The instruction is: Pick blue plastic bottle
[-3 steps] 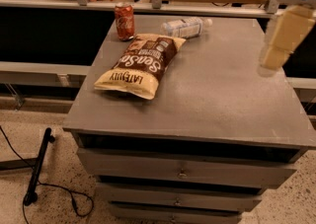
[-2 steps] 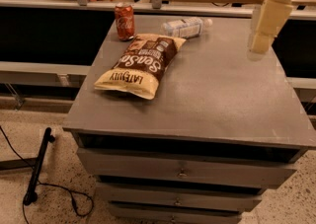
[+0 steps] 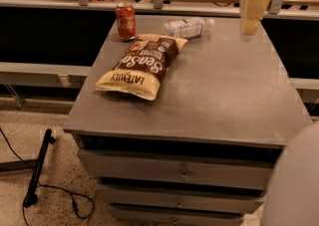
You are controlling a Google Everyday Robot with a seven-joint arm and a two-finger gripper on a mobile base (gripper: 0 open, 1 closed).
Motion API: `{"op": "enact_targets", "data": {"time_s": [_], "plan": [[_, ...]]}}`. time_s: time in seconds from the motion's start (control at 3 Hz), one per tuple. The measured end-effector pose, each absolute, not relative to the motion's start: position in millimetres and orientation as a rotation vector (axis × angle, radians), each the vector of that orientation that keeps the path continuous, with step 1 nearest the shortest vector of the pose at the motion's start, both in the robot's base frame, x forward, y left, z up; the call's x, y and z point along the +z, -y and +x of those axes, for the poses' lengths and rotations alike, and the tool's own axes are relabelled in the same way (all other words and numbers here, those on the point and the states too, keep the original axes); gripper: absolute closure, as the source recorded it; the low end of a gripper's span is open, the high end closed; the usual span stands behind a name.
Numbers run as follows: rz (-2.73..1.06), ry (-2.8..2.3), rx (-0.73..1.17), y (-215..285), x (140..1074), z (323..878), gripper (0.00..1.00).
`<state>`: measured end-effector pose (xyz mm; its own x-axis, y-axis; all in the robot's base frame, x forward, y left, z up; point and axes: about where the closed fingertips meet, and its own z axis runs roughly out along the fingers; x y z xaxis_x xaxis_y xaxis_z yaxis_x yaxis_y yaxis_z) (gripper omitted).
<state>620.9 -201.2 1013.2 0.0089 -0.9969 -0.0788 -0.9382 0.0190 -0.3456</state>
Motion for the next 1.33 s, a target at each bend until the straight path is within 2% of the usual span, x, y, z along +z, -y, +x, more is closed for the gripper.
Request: {"op": "enact_targets", "data": {"time_s": [0.33,1.33], "plan": [[-2.039,-1.959,-0.286,205,994,666,0.0],[-1.955,-1.982,-0.322,189,976,711,0.0]]}}
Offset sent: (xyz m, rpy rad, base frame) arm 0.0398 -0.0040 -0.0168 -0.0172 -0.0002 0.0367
